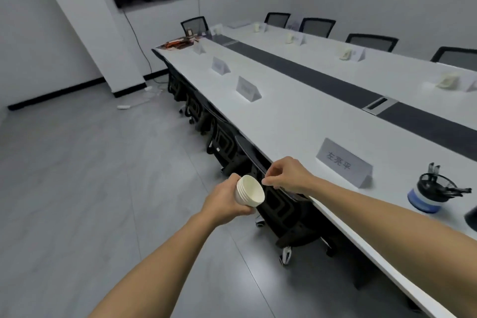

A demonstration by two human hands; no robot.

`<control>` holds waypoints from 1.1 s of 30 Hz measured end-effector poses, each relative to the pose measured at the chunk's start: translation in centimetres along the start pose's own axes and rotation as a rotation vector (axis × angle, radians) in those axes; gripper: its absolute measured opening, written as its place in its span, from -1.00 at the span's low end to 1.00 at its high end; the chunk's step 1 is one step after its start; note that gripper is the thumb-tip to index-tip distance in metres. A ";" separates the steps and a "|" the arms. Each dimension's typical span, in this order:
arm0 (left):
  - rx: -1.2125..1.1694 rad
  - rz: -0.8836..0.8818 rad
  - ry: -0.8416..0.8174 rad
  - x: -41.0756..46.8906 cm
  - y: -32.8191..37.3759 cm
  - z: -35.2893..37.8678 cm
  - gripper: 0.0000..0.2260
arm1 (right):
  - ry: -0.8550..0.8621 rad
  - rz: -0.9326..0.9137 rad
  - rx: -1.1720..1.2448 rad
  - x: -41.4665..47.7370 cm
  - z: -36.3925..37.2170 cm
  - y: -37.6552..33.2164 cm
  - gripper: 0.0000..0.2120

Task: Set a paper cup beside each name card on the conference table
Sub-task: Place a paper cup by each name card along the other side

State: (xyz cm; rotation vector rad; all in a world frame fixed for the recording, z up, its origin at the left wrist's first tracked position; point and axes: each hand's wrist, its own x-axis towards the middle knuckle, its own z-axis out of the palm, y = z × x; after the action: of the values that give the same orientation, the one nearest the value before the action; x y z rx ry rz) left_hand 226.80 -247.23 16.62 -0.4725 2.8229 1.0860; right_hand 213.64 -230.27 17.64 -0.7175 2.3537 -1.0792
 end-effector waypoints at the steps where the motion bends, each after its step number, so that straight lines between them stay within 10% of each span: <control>1: -0.003 0.019 -0.002 2.3 0.5 -0.3 -0.43 | 0.007 0.013 0.028 1.7 -0.9 0.2 -0.87; 33: 0.090 0.464 -0.516 43.6 14.3 8.0 -0.43 | 0.397 0.590 0.353 22.3 -20.6 17.0 -0.98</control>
State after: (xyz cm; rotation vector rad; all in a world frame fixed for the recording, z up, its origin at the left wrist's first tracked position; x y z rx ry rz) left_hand 180.65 -243.08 11.82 0.4358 2.5372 0.9538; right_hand 179.96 -223.24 12.43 0.3345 2.3433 -1.3782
